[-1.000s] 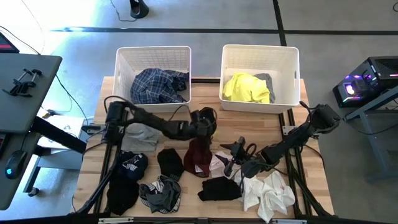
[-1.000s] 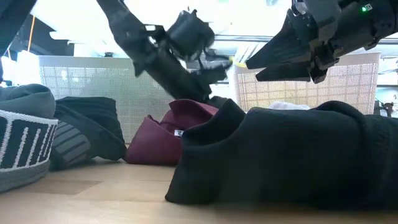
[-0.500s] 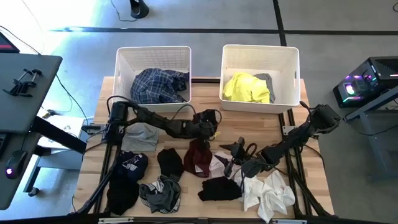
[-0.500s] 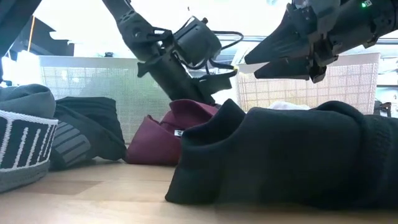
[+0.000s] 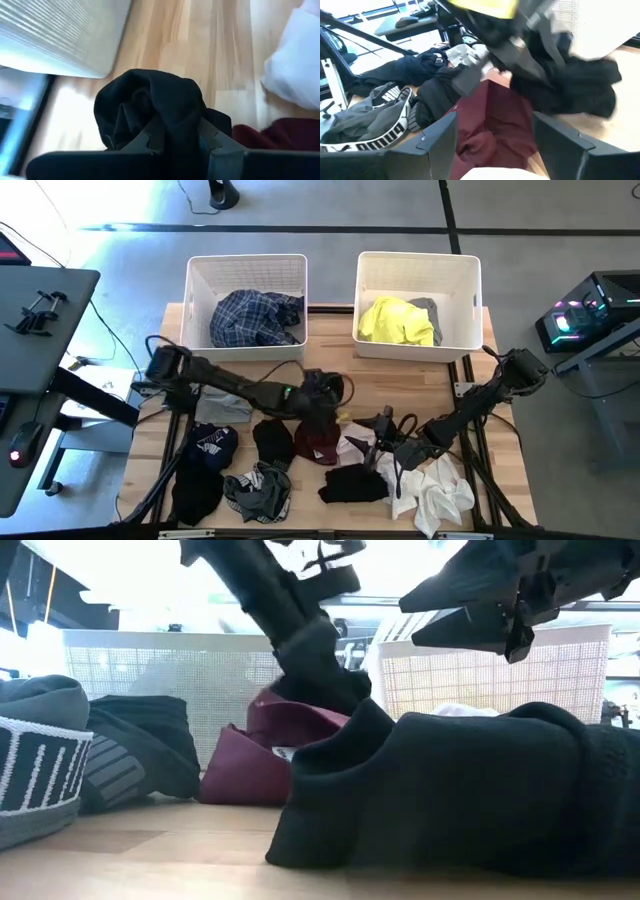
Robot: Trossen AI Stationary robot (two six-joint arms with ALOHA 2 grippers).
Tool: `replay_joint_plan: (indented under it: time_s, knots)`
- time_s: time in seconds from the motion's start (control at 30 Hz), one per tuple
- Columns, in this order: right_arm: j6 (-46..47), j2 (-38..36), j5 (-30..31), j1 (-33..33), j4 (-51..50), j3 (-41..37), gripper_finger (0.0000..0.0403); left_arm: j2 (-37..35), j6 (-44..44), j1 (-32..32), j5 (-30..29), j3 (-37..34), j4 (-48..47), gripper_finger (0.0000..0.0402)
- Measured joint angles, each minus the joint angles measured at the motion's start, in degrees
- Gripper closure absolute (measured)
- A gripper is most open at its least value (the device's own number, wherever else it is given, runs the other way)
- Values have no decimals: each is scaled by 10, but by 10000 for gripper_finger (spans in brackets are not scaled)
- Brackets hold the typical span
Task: Sort clothes
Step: Put the top black boxer shorts into the left white bin
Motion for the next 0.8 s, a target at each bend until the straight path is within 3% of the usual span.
replay_joint_plan:
  time_s: [0.13,0.4,0.6,0.7,0.8]
  knots:
    - [-9,0,0,0,4,0,167,-61,-5,-41,-56,-1,-19,373]
    - [-14,0,0,0,6,0,167,-186,5,-99,-110,0,-17,372]
    - [-15,0,0,0,3,0,166,-256,36,-98,-265,1,-65,371]
    - [-15,0,0,0,2,0,167,-285,71,-73,-358,1,-90,371]
    - [-20,0,0,-1,2,0,167,-305,108,-30,-401,1,-112,371]
